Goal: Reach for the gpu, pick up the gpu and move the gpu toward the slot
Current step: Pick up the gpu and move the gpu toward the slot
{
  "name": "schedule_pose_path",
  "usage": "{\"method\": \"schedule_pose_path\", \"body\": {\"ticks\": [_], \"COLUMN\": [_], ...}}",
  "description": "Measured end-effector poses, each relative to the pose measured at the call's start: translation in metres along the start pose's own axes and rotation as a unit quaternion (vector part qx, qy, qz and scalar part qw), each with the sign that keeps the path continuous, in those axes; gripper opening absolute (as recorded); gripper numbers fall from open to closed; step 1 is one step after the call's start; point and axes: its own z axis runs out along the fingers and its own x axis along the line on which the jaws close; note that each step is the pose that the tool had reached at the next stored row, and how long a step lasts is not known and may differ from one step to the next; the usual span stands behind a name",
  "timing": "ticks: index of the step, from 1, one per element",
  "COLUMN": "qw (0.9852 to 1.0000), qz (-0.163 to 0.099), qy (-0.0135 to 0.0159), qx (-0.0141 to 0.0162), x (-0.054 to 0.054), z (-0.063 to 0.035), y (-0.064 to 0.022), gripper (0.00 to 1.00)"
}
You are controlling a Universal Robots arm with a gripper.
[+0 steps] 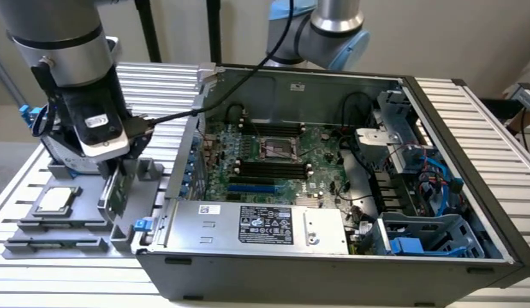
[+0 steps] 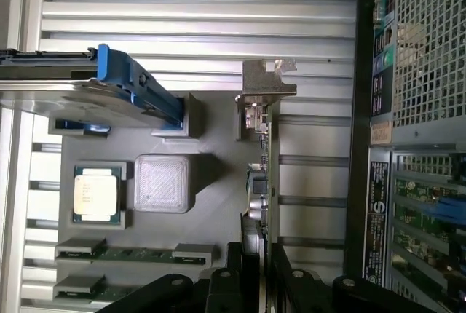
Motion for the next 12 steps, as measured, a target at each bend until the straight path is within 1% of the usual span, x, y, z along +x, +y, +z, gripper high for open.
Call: {"method": "schedule_pose_path", "body": {"ticks": [6, 12], "qw": [1.0000, 1.0000], "qz": [0.000, 0.000], "qy": [0.0007, 0.0009], "qx": [0.0000, 0.0000], "x": [-0.003, -0.010], "z": [-0.0276, -0.0552], "y": [0.0009, 0.0016], "gripper": [0.26, 0.26]}}
